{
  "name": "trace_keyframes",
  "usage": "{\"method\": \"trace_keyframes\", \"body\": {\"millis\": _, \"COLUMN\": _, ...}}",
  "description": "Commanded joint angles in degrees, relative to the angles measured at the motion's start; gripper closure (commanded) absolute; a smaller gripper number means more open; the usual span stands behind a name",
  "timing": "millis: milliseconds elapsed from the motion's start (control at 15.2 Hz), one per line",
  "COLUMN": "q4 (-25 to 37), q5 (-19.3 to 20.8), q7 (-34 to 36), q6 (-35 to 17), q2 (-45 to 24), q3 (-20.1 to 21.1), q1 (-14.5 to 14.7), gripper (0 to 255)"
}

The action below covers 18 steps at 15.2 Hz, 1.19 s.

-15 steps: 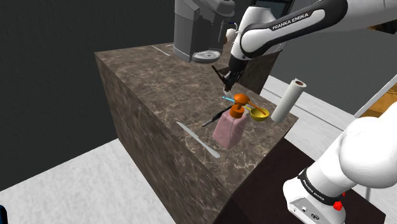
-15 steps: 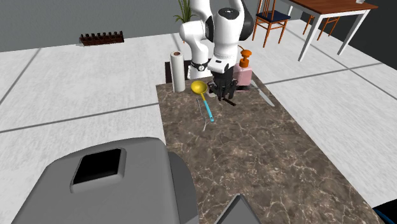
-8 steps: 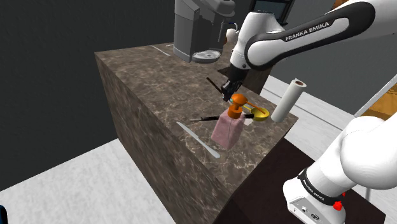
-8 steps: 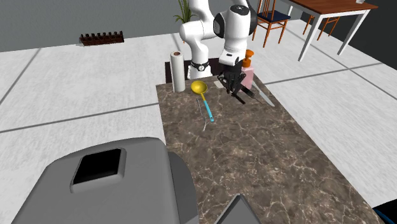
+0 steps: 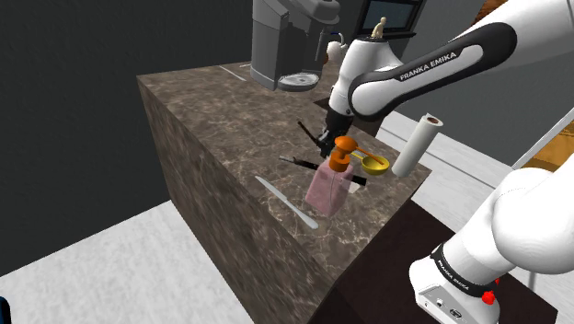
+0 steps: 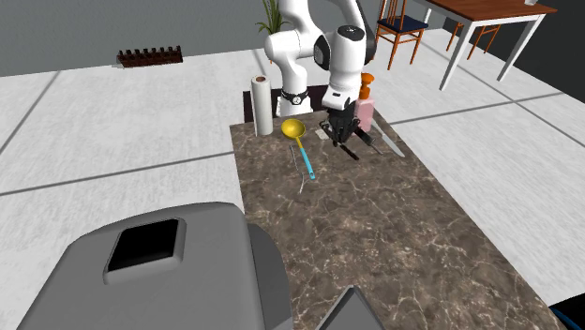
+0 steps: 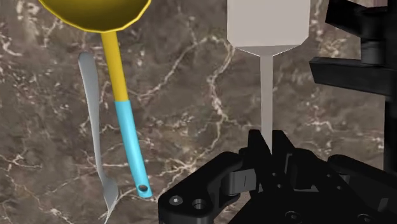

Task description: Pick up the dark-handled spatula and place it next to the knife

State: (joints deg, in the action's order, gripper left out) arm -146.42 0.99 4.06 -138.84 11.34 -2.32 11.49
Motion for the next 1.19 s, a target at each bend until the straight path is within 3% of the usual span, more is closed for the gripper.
{"method": "trace_keyframes", "body": {"millis": 0, "q4": -0.52, "q5": -0.05, "q7": 0.05, "q6": -1.77, "q2": -1.22, "q3": 0.03, "q1": 0.05, "gripper": 255}}
{"method": "trace_keyframes", "body": {"millis": 198, "q4": -1.29, "q5": -0.11, "q7": 0.01, "q6": -4.44, "q2": -3.12, "q3": 0.0, "q1": 0.06, "gripper": 255}}
{"method": "trace_keyframes", "body": {"millis": 726, "q4": -1.29, "q5": -0.11, "q7": 0.01, "q6": -4.43, "q2": -3.12, "q3": 0.0, "q1": 0.06, "gripper": 255}}
{"method": "trace_keyframes", "body": {"millis": 792, "q4": -1.29, "q5": -0.11, "q7": 0.01, "q6": -4.43, "q2": -3.12, "q3": 0.0, "q1": 0.06, "gripper": 0}}
{"method": "trace_keyframes", "body": {"millis": 1122, "q4": -1.29, "q5": -0.11, "q7": 0.01, "q6": -4.43, "q2": -3.12, "q3": 0.0, "q1": 0.06, "gripper": 0}}
